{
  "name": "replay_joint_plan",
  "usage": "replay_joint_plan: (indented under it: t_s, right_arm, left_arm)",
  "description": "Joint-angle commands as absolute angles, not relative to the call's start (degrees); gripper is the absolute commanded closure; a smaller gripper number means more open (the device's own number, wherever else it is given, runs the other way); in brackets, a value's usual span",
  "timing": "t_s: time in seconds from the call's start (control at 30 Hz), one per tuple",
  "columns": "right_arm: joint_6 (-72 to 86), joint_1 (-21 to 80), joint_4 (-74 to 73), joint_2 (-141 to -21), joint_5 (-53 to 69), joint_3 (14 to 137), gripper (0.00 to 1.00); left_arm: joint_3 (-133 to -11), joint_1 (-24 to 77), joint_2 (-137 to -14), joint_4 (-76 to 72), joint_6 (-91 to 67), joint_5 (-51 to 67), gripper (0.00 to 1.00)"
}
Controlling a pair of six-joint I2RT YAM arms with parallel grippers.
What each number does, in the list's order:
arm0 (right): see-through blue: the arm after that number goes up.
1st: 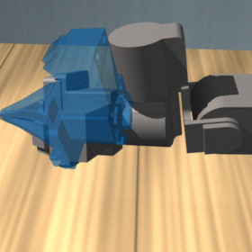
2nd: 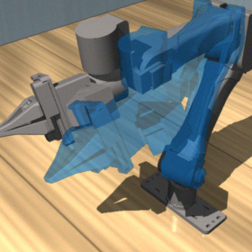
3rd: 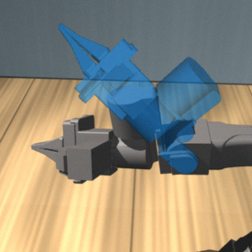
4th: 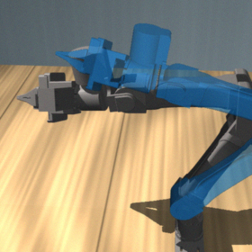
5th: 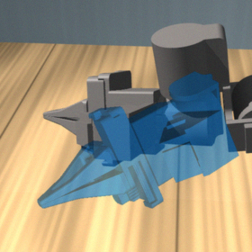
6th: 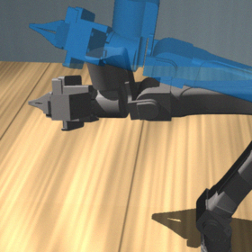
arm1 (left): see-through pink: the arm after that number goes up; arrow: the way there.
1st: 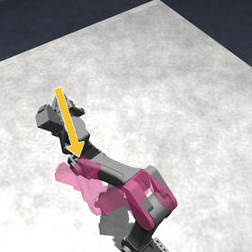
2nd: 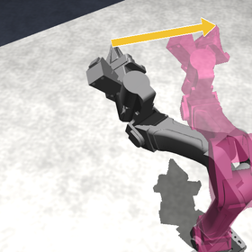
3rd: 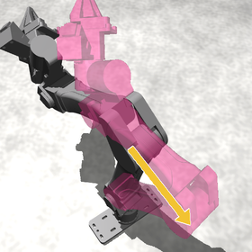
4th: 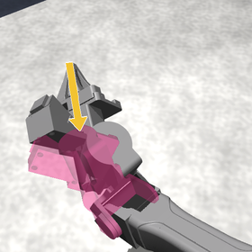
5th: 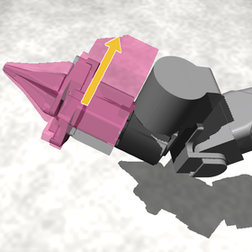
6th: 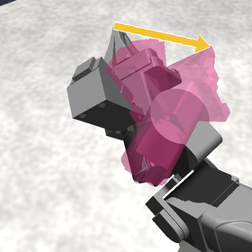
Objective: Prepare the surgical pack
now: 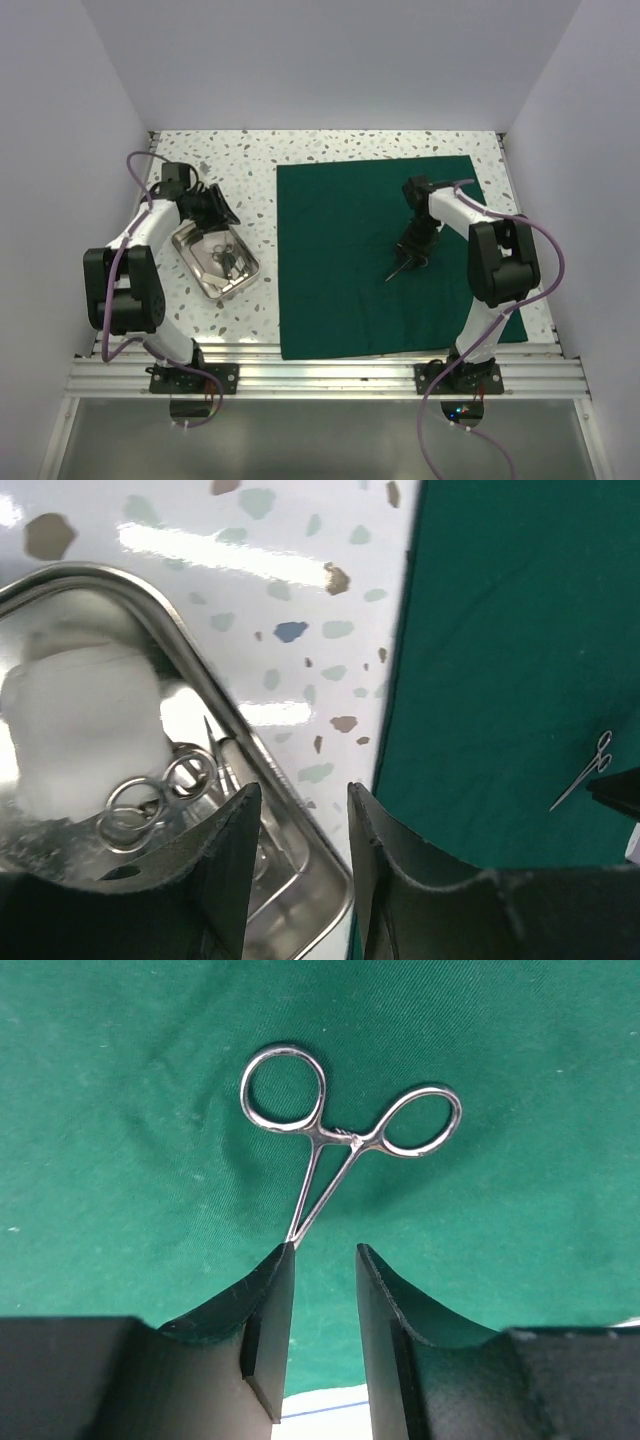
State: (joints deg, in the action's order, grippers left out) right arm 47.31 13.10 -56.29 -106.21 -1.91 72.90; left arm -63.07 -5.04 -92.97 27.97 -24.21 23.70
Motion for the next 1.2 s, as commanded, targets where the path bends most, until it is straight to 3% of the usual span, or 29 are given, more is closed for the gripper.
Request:
replay_joint_plan:
  t_s: [0.0,0.63,0.73,0.97,1.17]
  right_arm:
    - [49.22,13.18,-52.74,-103.8,-2.11,71.63,0.66]
    - [49.48,13.62,-47.55,-107.75,-2.64,68.21,0.69]
    - [49.75,13.62,-47.29,-107.67,-3.16,66.98,0.73]
    - [50.63,13.62,-48.16,-105.04,-3.43,67.84,0.95]
    - [48.87,13.8,-54.66,-100.2,-3.87,73.65,0.97]
  left_arm:
    - [-66.88,-2.64,-90.88,27.77,-23.12,23.73,0.56]
    - [-68.91,-0.44,-91.06,27.33,-22.85,26.45,0.53]
    - [-69.08,-0.35,-90.7,27.07,-22.76,27.68,0.51]
    - [-69.43,2.46,-89.74,24.61,-22.32,31.2,0.48]
    - [-70.58,4.13,-89.56,23.21,-22.24,33.22,0.45]
